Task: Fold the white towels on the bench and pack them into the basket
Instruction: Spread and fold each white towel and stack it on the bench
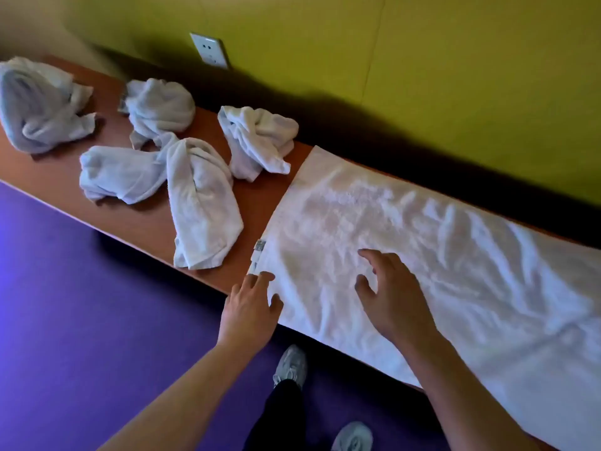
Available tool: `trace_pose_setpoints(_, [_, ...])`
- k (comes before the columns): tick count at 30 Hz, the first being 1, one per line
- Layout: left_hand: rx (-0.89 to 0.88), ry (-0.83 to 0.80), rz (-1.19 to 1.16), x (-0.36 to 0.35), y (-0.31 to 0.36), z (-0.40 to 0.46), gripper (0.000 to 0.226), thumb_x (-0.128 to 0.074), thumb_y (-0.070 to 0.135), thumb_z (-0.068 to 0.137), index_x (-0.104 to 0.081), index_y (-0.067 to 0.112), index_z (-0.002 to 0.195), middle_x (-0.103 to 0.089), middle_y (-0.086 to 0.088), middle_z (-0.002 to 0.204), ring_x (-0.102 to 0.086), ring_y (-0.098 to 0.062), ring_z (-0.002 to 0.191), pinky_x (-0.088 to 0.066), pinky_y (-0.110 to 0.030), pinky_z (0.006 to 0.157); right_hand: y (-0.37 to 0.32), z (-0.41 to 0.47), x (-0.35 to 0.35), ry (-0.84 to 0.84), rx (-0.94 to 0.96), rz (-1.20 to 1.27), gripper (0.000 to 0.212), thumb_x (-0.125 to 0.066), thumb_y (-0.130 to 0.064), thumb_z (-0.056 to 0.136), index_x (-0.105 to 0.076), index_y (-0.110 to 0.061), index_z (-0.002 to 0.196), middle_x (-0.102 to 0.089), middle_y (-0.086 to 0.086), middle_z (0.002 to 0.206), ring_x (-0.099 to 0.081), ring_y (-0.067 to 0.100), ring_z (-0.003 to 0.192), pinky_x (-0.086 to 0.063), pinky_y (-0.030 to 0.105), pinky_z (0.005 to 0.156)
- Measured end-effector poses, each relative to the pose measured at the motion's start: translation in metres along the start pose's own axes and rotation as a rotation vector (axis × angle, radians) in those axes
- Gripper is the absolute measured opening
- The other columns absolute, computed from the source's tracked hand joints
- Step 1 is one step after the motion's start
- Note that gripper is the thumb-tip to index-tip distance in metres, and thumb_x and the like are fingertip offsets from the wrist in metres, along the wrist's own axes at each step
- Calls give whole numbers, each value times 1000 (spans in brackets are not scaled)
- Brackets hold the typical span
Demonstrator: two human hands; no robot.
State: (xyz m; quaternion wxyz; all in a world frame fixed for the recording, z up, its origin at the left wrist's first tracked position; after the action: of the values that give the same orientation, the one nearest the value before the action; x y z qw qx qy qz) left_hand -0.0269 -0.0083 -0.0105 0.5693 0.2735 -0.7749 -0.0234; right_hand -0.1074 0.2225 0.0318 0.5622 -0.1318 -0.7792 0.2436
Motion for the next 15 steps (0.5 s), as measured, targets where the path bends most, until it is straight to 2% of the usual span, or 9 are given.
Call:
trace_pose_setpoints(4, [185, 2, -69, -19, -26, 30, 48, -58, 33, 96, -44, 23, 141, -51, -2, 130, -49, -31, 117, -51, -44, 83, -16, 68, -23, -54, 32, -20, 45, -58, -28, 99, -50, -24, 143, -58, 5, 127, -60, 24, 113, -50, 44, 98])
trace_pose_setpoints(8, [322, -65, -78, -38, -43, 47, 59, -64, 41, 93, -36, 19, 141, -48, -4, 126, -49, -32, 119, -43, -34, 70, -23, 120, -43, -65, 31, -54, 45, -57, -29, 99, -51, -23, 143, -59, 7, 128, -62, 23, 113, -52, 40, 96])
trace_pose_setpoints(11, [376, -58, -120, -45, -49, 51, 64, -69, 37, 90, -35, 18, 140, -51, -6, 122, -53, -32, 112, -47, -35, 70, -29, 152, -53, -49, 44, -79, 45, -56, -30, 99, -51, -24, 143, -59, 7, 128, -63, 22, 109, -54, 37, 93])
trace_pose_setpoints(15, [376, 16, -258, -44, -54, 50, 37, -69, 28, 89, -40, 23, 113, -64, 0, 97, -60, -29, 85, -51, -41, 65, -38, 178, -65, -60, 51, -106, 45, -57, -29, 99, -51, -22, 143, -59, 7, 129, -64, 22, 107, -55, 35, 92])
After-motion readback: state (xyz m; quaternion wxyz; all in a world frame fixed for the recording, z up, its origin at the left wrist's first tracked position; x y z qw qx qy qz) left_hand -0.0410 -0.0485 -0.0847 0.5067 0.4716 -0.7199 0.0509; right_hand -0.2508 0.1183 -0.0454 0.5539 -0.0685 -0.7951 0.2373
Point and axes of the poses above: each hand's wrist, its own z-axis towards the middle knuckle, its own x-axis out of the back of the hand, y = z × x, the point moved 3 cm from there along z, towards the middle knuckle
